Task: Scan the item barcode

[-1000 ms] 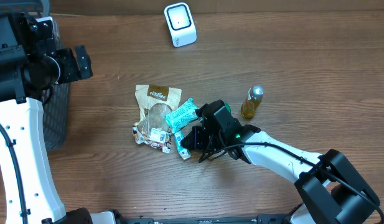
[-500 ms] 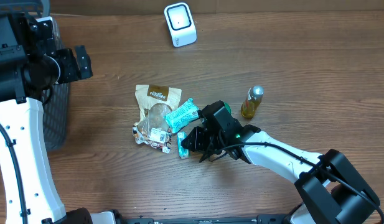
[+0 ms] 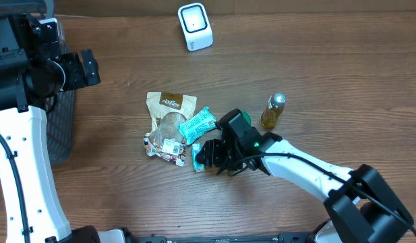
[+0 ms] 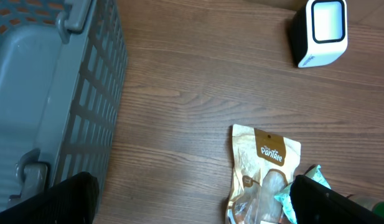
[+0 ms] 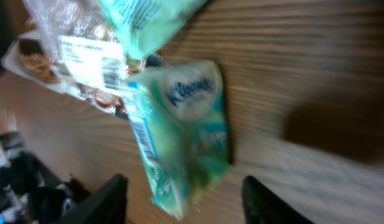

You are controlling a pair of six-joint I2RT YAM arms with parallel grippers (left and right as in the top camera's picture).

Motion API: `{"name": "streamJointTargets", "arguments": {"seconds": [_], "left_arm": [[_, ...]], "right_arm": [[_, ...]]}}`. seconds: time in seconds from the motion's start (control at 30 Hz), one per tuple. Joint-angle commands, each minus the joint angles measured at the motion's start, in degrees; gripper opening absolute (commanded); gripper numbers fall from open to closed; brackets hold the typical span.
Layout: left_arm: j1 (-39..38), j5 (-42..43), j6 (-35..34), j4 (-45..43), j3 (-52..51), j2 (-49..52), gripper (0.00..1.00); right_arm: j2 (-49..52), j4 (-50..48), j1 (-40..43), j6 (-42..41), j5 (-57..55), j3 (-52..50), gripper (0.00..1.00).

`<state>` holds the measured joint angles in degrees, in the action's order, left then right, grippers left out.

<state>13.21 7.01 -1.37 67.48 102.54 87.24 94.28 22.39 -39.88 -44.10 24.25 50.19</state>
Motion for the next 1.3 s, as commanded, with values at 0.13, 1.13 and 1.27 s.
{"name": "streamJointTargets", "arguments": {"seconds": [0.13, 1.13, 1.27], "left_arm": [[-0.11, -0.11, -0.35, -0.17, 0.63, 0.13, 1.0], [-0.11, -0.11, -0.35, -0.17, 0.63, 0.13, 1.0], [-0.11, -0.11, -0.35, -0.17, 0.63, 0.13, 1.0]], "right_arm": [[-3.1, 16.94, -0.68, 4.13, -12.0, 14.47, 0.61], [6.51, 13.31, -14.19, 6.88, -30.8, 16.31, 0.7], [8.35, 12.26, -14.21, 6.86, -30.1, 16.31, 0.7]]}}
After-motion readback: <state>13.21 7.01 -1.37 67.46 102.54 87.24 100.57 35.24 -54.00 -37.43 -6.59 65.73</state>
